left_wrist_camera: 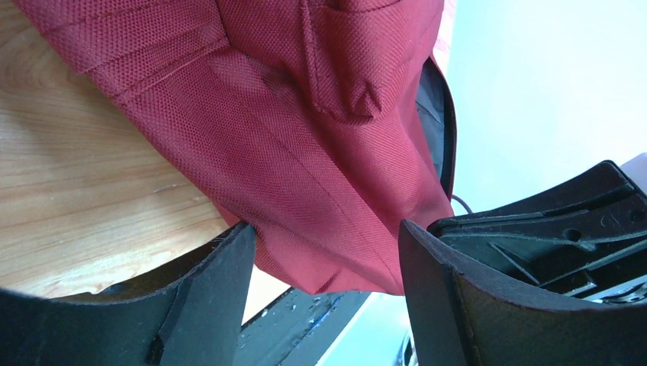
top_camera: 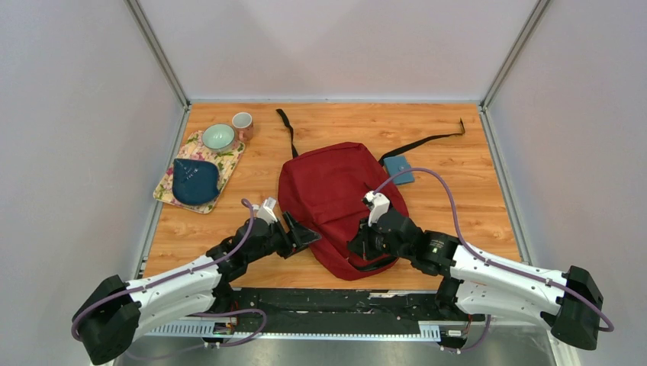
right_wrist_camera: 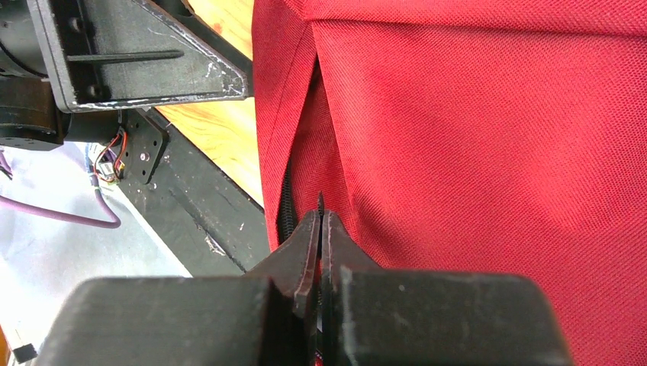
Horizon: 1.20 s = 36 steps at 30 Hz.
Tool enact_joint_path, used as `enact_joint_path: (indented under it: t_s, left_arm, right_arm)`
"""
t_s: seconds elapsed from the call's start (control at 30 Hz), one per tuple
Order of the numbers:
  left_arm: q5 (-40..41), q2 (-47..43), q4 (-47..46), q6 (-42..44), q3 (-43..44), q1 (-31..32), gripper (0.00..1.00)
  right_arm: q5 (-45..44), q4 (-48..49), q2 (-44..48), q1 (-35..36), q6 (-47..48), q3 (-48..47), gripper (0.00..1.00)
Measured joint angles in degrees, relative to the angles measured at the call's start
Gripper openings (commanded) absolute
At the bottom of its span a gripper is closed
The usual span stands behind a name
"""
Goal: Pack the student bag
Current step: Zip the student bag at the center of the board.
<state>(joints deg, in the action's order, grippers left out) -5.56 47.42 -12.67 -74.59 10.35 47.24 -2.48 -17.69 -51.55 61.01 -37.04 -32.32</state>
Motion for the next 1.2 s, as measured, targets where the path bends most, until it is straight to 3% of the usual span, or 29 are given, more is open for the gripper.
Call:
enact_joint_path:
  t_s: [0.07, 0.3, 0.37, 0.4, 0.97, 1.03, 1.07, 1.17, 1.2]
  left_arm:
    - [0.0, 1.2, -2.0, -0.8, -0.5, 0.0, 0.73]
    - [-0.1, 6.9, -6.5, -1.5, -1.4, 0.0, 0.16]
    - [0.6, 7.6, -6.7, -1.0, -1.4, -0.1, 0.02]
    - [0.8, 7.7, -6.7, -0.5, -1.5, -0.5, 0.00]
    - [-12.0, 1.6, -6.0, 4.9, -4.6, -25.2, 0.01]
    - [-14.0, 1.4, -6.0, 5.1, -5.5, -27.2, 0.18]
    - [-14.8, 1.4, -6.0, 5.3, -5.8, -27.8, 0.34]
    - [-15.9, 1.3, -6.0, 6.1, -6.1, -29.2, 0.61]
    - [-16.1, 1.0, -6.0, 6.3, -6.1, -29.5, 0.66]
  right_arm:
    - [0.0, 0.0, 0.0, 0.0, 0.0, 0.0, 0.00]
    - [1.0, 0.0, -0.6, 0.0, 0.0, 0.0, 0.00]
    - [1.5, 0.1, -0.8, 0.0, 0.0, 0.0, 0.00]
    - [1.9, 0.1, -0.8, 0.0, 0.0, 0.0, 0.00]
    - [9.1, 1.7, -1.2, 0.0, 1.7, 0.0, 0.00]
    - [9.6, 2.3, -1.7, 0.0, 1.9, 0.0, 0.00]
    - [9.8, 2.4, -1.9, 0.0, 2.0, 0.0, 0.00]
    - [10.2, 2.6, -2.5, 0.0, 2.4, 0.0, 0.00]
    - [10.3, 2.6, -2.8, 0.0, 2.5, -0.1, 0.00]
